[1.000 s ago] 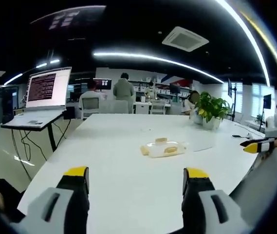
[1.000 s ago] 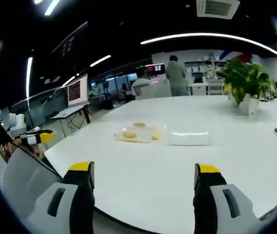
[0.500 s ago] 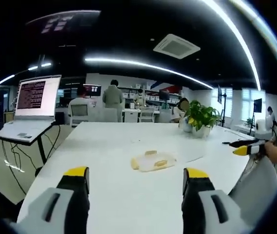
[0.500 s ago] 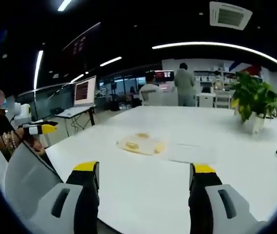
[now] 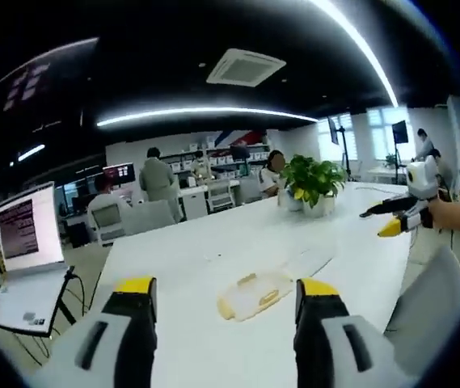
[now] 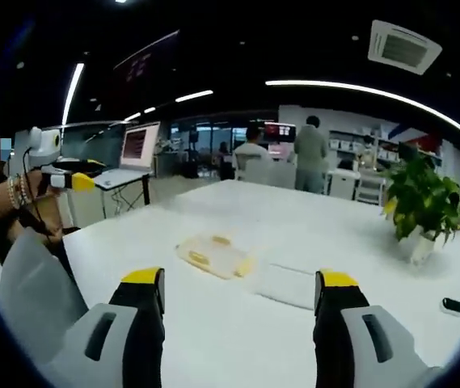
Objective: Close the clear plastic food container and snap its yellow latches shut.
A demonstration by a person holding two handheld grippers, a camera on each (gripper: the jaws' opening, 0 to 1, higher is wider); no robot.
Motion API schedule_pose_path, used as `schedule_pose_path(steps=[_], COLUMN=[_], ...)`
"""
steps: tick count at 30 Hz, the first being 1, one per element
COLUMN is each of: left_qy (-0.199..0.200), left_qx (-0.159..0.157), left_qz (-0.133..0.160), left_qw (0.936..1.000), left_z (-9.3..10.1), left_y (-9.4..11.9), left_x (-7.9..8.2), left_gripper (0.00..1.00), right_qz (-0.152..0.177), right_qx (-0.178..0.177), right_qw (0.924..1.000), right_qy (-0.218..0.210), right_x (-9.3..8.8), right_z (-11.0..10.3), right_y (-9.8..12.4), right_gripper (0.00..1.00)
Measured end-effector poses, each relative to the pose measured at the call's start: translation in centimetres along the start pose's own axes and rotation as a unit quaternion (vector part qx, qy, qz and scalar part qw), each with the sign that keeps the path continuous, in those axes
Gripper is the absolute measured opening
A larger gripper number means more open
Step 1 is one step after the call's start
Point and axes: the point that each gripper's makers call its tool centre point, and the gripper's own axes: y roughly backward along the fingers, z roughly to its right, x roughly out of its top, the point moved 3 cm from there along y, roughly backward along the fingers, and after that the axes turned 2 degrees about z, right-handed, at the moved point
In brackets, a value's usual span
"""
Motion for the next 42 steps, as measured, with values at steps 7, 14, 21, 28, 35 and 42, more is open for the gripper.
schedule_pose_path(steps=[7, 14, 21, 28, 35, 42], left_qy=[0.034, -0.048, -0.079, -0.132, -0.183, -0.189], left_qx=[-0.039, -0.050, -0.110, -0.183, -0.247, -0.328], left_qz=[0.008, 0.018, -0.055, -0.136, -0.200, -0.265], left_qw=[0.9986, 0.9974, 0.9893, 0.9648, 0.9304, 0.8870], left_z=[-1.2, -2.5, -2.5, -2.3, -2.3, -1.5], left_y=[-2.2, -4.9, -8.9, -13.1, -17.5, -20.4], left_x=[2.8, 6.0, 3.8, -0.7, -5.6, -11.7], left_gripper=[0.59, 0.58, 0.56, 0.56, 0.54, 0.55], right_qz=[0.010, 0.005, -0.011, -0.080, -0.154, -0.238], right_qx=[0.002, 0.031, 0.074, 0.130, 0.197, 0.278], right_qw=[0.9999, 0.9985, 0.9919, 0.9740, 0.9399, 0.8929], right_qy=[0.011, 0.044, 0.103, 0.167, 0.233, 0.263], right_x=[1.6, 3.7, 5.7, 4.1, 1.4, -2.7], right_z=[1.1, 1.6, 2.3, 1.9, 1.9, 1.2], right_y=[-0.7, -2.4, -5.6, -10.1, -15.9, -21.5], right_gripper=[0.71, 0.68, 0.62, 0.62, 0.60, 0.58])
